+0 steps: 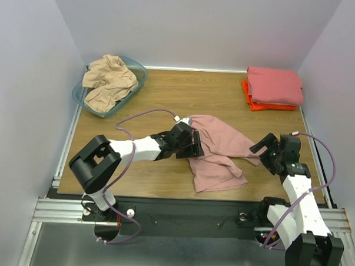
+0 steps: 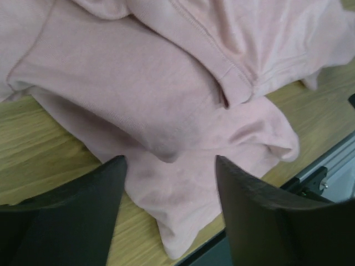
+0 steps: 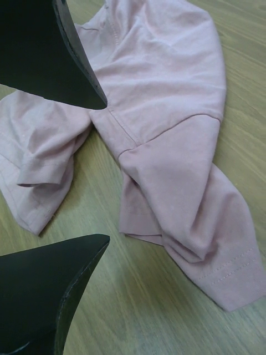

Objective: Fold and stack the t-shirts
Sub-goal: Flatten the tshirt out

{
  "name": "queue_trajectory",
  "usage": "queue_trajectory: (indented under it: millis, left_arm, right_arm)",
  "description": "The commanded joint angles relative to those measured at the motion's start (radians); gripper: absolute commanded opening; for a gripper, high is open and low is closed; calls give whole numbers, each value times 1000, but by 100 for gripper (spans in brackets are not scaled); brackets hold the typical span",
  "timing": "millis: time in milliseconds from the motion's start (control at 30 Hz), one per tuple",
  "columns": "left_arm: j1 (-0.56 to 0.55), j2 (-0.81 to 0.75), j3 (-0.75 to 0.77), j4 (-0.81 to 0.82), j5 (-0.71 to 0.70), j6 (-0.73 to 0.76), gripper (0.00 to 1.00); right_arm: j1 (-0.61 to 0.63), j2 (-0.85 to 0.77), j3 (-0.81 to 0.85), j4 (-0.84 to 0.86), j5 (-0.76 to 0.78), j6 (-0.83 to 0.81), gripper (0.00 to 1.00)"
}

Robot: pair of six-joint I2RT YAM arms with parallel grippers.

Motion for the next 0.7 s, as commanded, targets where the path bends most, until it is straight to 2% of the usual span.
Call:
queue_trajectory:
  millis: [0, 133, 167, 233, 300, 333, 500, 667]
  left_arm:
    - [-14, 51, 73, 28, 18, -14, 70]
    - [-14, 117, 110, 19, 15, -16, 48]
    - [-14, 126, 116, 15, 4, -15, 37]
    - [-13, 148, 142, -8, -13, -7, 28]
    - [-13, 162, 165, -35, -30, -4, 7]
    - [-11, 171, 171, -39, -36, 4, 0]
    - [-1, 143, 158, -48, -68, 5, 0]
    - [2, 19, 79, -53, -145, 25, 0]
  right_arm:
    - [-1, 32, -37, 84, 59, 51, 100]
    - [-1, 95, -53, 164, 7, 47, 100]
    - [-1, 104, -59, 178, -2, 48, 100]
    - [-1, 136, -65, 219, -11, 51, 100]
    - [-1, 153, -68, 251, -48, 56, 99]
    - [-1, 164, -67, 290, -63, 61, 98]
    - [-1, 195, -77, 362, -129, 97, 93]
    - [-1, 247, -68, 385, -131, 85, 93]
